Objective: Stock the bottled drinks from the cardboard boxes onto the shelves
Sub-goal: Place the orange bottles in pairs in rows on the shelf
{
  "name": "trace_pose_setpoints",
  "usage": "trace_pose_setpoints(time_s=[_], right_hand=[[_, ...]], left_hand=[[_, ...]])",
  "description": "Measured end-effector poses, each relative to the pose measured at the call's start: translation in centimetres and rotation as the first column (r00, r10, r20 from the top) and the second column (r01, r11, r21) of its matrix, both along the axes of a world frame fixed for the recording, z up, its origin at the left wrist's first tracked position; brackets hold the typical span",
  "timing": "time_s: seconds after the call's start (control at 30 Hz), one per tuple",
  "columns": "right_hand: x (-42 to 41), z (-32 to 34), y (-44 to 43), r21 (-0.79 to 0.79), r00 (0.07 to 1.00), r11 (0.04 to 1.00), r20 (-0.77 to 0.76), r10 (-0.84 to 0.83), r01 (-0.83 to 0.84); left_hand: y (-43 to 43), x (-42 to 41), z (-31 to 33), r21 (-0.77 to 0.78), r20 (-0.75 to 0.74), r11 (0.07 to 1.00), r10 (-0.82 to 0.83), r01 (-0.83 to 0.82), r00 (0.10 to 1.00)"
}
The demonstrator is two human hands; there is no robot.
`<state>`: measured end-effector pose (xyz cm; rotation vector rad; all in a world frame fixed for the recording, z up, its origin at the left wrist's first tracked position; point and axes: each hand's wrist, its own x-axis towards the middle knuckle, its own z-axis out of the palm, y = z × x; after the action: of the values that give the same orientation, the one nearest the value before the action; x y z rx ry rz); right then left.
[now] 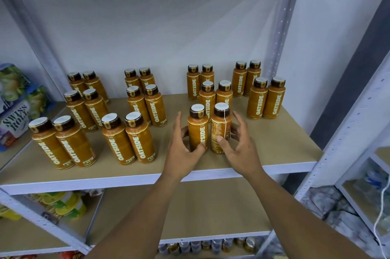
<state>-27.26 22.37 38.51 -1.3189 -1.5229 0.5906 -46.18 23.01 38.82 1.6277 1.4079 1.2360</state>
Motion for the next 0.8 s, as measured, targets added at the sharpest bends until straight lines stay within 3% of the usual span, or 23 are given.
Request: trace_pose_setpoints(time_s=[0.8], right_hand=[[0.13, 0.3, -0.07, -0.032, 1.0, 0.999, 0.004, -0.009, 0.009]], left_hand=[[-0.11, 0.06, 0.09, -0.019, -0.01, 0.999, 0.036, -0.036, 0.999]])
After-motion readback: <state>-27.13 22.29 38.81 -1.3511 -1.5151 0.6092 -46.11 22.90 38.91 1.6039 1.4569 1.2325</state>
